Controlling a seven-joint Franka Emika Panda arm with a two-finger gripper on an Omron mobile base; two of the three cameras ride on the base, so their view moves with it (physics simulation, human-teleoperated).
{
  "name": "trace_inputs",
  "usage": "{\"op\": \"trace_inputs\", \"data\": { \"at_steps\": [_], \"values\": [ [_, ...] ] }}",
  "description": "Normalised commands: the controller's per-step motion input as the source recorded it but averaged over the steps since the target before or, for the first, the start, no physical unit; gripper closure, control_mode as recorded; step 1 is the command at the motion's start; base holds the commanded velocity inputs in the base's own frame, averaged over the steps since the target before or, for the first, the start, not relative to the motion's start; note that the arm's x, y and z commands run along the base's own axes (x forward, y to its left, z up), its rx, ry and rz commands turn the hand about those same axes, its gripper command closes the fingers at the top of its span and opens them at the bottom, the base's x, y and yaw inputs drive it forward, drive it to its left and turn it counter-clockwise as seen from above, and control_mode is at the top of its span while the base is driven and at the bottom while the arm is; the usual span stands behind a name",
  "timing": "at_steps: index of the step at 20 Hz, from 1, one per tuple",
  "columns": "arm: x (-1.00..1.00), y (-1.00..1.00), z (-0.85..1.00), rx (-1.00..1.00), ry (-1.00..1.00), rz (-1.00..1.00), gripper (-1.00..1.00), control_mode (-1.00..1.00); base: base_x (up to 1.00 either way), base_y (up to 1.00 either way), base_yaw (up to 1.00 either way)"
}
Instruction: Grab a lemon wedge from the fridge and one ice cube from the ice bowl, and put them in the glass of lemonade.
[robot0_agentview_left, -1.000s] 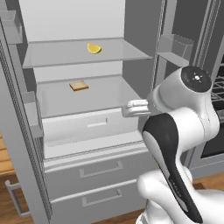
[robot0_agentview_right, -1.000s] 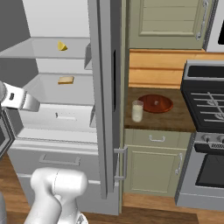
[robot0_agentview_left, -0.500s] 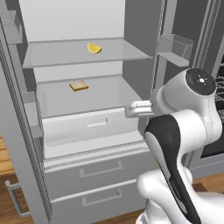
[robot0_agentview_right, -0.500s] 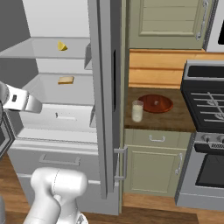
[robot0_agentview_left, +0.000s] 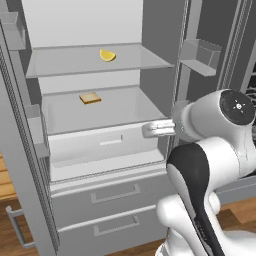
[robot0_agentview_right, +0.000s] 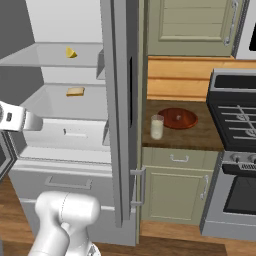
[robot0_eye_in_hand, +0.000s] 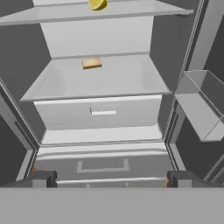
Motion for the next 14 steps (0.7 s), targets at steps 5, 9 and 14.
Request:
{"op": "trace_inputs", "data": {
  "at_steps": [5, 9, 14],
  "values": [
    [0.0, 0.0, 0.0, 0.0, 0.0, 0.03, -1.0, -1.0, 0.0, 0.0, 0.0],
    [0.0, 0.0, 0.0, 0.0, 0.0, 0.0, -1.0, -1.0, 0.0, 0.0, 0.0],
    [0.0, 0.0, 0.0, 0.0, -0.01, 0.0, -1.0, 1.0, 0.05, 0.39, 0.0]
  ]
}}
